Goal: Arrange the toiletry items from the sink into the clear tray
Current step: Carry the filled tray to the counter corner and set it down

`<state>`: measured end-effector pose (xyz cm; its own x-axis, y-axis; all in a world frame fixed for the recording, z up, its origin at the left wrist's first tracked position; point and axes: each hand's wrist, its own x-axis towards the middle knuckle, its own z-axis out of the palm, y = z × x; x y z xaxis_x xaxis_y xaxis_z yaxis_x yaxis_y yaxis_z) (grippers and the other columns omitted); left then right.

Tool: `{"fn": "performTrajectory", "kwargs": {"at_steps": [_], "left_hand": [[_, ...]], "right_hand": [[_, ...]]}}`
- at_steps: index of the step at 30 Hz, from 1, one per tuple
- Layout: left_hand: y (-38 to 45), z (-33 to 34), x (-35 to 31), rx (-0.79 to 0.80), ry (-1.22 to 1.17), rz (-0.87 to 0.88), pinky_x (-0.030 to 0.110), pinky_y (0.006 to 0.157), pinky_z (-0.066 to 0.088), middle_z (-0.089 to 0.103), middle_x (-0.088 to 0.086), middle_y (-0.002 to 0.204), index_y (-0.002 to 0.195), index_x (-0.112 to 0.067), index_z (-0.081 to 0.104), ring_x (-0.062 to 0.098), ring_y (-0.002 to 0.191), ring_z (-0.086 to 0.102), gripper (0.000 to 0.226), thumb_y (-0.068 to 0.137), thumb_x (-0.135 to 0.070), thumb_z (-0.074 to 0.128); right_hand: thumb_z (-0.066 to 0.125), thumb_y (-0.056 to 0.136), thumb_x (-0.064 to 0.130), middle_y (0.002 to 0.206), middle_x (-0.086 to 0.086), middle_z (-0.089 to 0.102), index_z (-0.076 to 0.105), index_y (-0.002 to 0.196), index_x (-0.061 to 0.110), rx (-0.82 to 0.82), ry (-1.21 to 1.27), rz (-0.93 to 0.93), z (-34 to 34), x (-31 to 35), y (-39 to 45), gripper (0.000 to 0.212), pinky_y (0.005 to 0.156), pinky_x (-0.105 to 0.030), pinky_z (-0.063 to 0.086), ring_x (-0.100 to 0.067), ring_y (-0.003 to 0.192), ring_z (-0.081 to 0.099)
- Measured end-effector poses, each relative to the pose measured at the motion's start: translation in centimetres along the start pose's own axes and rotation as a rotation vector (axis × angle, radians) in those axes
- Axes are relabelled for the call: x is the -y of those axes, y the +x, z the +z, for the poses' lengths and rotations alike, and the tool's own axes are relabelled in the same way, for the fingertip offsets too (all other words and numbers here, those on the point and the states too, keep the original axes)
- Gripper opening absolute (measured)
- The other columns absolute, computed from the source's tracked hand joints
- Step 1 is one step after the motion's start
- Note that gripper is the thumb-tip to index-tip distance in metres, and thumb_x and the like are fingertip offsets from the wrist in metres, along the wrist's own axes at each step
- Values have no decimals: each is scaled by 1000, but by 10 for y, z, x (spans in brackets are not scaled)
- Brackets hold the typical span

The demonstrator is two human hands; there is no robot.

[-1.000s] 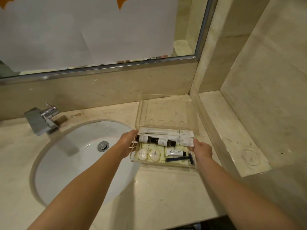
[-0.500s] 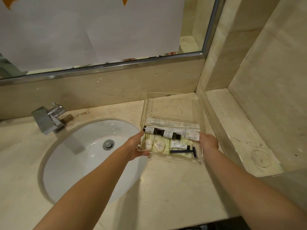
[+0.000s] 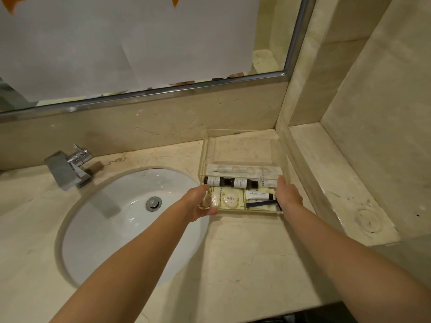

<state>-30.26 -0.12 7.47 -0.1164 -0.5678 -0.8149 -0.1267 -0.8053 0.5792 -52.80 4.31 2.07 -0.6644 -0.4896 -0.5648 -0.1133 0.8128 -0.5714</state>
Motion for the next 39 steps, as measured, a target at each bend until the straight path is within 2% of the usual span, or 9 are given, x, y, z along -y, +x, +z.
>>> {"fn": "performTrajectory", "kwargs": {"at_steps": [4,8,12,15,17,20,24,29,39], "left_hand": [[8,5,3,-11,-27,24,33,63,57,41,11,114,112,-10,43,36,102,53,22,98,-26,50],[14,7,2,-37,-25,40,35,67,57,44,10,107,111,-8,44,34,95,55,23,98,-25,51],[21,5,-1,-71,92,-9,45,83,57,50,11,90,105,-7,48,30,84,60,26,97,-31,50],[27,4,-4,-107,255,-27,38,67,58,49,9,88,103,-8,50,32,93,61,35,95,-42,51],[31,5,-6,-88,289,-42,36,60,57,53,10,91,104,-8,52,29,88,61,40,94,-47,49],[38,5,-8,-75,306,-71,32,52,55,61,12,112,114,-12,56,28,98,63,50,91,-55,46],[44,4,-6,-72,319,-92,29,51,55,60,11,117,115,-15,56,27,101,62,54,89,-60,43],[49,5,-6,-53,326,-104,29,54,55,62,11,107,111,-14,56,24,91,62,54,87,-60,41],[55,6,-5,-76,261,-94,29,54,50,63,10,110,117,-14,56,23,88,62,59,87,-64,45]], "right_hand": [[29,93,53,123,-19,57,41,136,5,-25,52,50,1,5,1,66,90,-44,48,-37,102,57],[32,91,51,119,-20,58,43,132,5,-45,40,48,3,4,0,63,91,-47,48,-38,101,57],[34,88,51,121,-18,56,44,132,9,-54,36,21,6,0,-1,62,92,-49,48,-38,104,56],[38,90,47,126,-19,53,41,135,10,-60,35,4,8,-4,-2,58,93,-47,47,-39,109,53],[39,90,46,126,-18,53,41,134,11,-63,29,4,9,-5,-3,56,92,-47,47,-39,109,53],[40,87,48,128,-17,51,40,134,13,-72,36,2,13,-6,-4,59,93,-49,47,-37,110,53],[38,89,56,135,-20,44,39,139,16,-96,-110,13,14,-13,-3,64,102,-48,39,-38,122,43],[48,78,68,136,-16,43,36,138,13,-89,-113,10,21,-17,-8,83,98,-53,43,-37,125,43],[59,77,63,141,-18,39,30,140,7,-107,-95,2,22,-4,-6,90,101,-52,41,-37,128,41]]}}
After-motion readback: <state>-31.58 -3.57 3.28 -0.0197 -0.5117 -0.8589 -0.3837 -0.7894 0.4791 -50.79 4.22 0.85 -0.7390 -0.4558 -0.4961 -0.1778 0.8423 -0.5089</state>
